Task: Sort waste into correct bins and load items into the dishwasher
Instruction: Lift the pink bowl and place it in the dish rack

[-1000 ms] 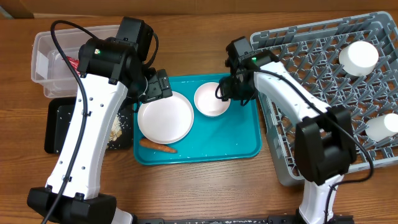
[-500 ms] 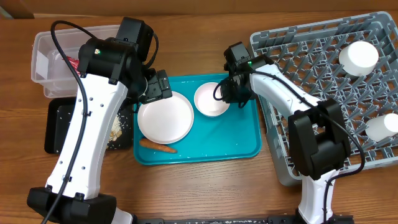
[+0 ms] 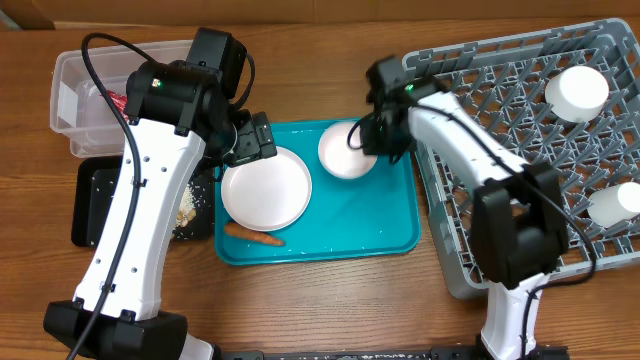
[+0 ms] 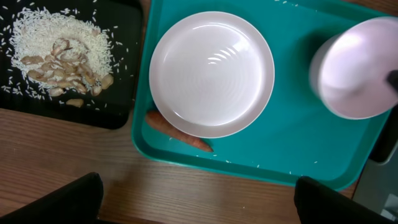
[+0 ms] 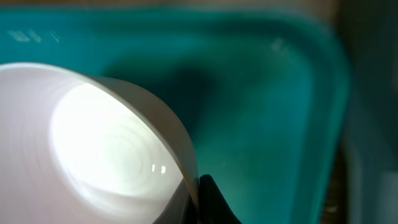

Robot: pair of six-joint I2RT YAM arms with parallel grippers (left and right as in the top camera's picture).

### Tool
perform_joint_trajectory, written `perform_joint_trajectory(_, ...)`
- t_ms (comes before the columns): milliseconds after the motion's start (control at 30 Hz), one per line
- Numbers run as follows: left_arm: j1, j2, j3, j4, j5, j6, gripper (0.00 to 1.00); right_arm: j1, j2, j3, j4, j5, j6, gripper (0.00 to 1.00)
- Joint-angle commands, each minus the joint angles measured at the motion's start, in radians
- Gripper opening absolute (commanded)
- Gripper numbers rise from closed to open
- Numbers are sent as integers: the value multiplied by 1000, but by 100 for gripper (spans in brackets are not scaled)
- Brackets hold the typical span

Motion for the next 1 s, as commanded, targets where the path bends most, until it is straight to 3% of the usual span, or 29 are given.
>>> perform_joint_trajectory(0,0,-18,14,8,-25,6,100,-56,-157,127,-17,72,-6,4)
perform_joint_trajectory(133,0,-18,14,11,-65,5,100,-124,-248,182,-32,215,-72,4)
perform_joint_trajectory(333,0,-18,14,48,-87,5,100,-228,-320,186,-27,592,-139,4)
perform_joint_trajectory(567,0,-18,14,86,-87,5,100,-340,-280,145,-16,1081,-55,4)
perform_joint_trajectory(800,0,-18,14,85,-78,6,100,-413,-198,109,117,1316,-48,4)
perform_joint_trajectory(967,0,-18,14,77,-60,6,100,-429,-125,109,179,1320,-52,4)
